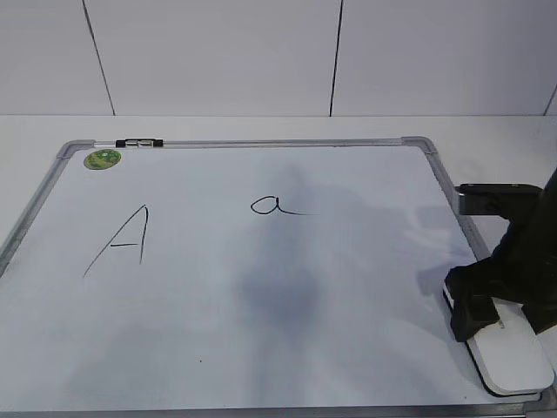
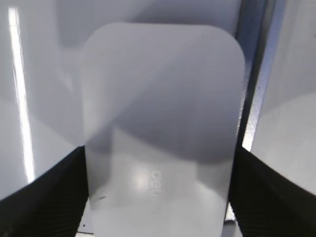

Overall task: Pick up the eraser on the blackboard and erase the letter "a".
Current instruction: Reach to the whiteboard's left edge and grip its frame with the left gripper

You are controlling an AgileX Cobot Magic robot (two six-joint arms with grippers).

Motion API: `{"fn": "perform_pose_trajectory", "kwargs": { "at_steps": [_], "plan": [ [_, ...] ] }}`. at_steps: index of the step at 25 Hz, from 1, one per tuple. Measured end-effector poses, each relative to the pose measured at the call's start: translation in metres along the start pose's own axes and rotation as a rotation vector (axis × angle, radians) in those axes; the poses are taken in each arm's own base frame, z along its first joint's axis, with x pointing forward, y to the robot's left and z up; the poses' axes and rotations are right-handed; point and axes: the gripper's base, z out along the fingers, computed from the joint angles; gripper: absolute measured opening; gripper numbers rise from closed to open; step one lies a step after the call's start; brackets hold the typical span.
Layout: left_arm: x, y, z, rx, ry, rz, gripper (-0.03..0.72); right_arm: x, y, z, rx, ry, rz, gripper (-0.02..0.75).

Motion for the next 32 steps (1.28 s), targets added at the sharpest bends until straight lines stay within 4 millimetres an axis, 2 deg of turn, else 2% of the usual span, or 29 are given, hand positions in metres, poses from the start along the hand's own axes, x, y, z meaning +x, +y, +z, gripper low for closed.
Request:
{"fn": "perform_pose_trajectory", "kwargs": {
  "at_steps": [2,7,13,25,32],
  "plan": [
    [0.0,0.0,0.0,0.0,0.0,0.0,0.236,0.0,0.0,0.0,-0.001,0.0,0.001,0.647],
    [0.0,0.0,0.0,0.0,0.0,0.0,0.236,0.0,0.0,0.0,-0.002,-0.001,0.001,0.549],
    [0.0,0.0,0.0,0.0,0.0,0.0,0.252,0.0,0.0,0.0,-0.002,0.001,0.001,0.543],
    [0.0,0.0,0.0,0.0,0.0,0.0,0.236,0.0,0.0,-0.001,-0.002,-0.005,0.001,0.541],
    [0.0,0.0,0.0,0.0,0.0,0.0,0.236,0.005,0.002,-0.025,-0.019,-0.089,-0.001,0.541]
  ]
}}
